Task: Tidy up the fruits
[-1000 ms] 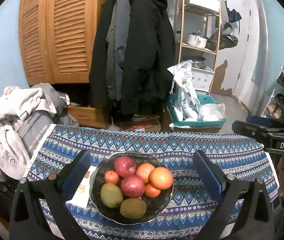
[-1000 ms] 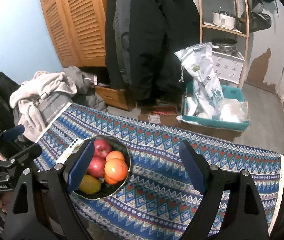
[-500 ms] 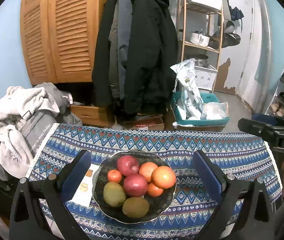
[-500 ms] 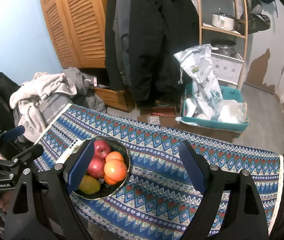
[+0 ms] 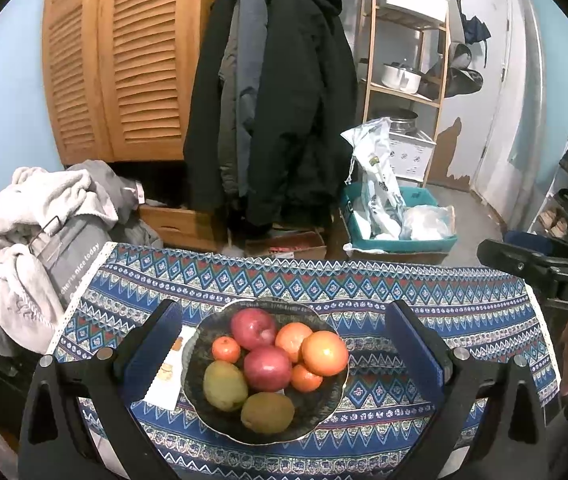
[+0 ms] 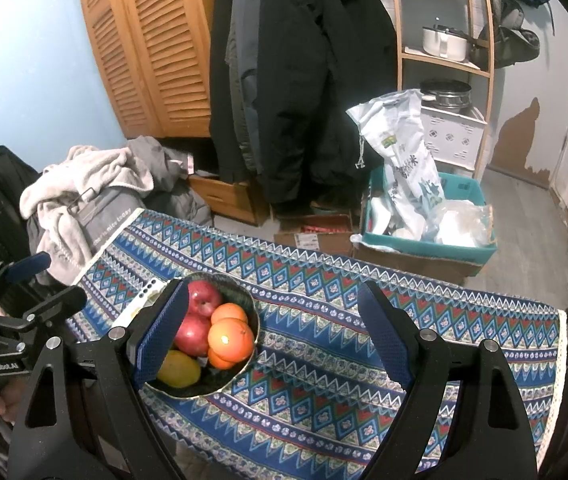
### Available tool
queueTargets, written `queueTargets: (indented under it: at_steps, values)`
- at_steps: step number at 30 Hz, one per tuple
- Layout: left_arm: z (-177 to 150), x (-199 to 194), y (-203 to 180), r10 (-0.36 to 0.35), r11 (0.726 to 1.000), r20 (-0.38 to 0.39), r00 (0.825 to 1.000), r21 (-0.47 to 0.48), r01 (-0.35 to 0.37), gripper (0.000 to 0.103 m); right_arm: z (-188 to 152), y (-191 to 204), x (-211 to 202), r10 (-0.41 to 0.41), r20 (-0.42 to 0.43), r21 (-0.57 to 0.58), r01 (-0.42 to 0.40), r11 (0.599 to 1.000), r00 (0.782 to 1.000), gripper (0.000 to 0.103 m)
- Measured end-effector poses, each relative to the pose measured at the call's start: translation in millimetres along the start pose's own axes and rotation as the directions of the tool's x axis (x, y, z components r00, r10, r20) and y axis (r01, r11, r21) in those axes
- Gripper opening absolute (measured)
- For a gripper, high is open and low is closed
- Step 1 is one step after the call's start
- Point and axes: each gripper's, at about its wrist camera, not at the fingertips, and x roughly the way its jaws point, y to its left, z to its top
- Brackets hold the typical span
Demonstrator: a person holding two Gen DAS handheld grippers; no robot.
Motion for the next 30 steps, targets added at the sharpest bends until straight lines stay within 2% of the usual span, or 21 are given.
queueTargets:
  at_steps: [15, 30]
  values:
    - [-0.7, -0.9, -2.9, 0.019, 1.000, -0.002, 1.000, -0.002, -0.019, 0.102, 0.7, -0.7, -1.8, 0.002, 0.002, 0.000, -0.002, 1.000, 1.000, 0.085]
    - [-0.5, -6.0, -4.3, 0.035, 0.999, 0.030, 0.999, -0.005, -0.035, 0.102, 0.4, -0.6, -2.6, 0.001, 0.003, 0.000, -0.001, 1.000, 1.000, 0.085]
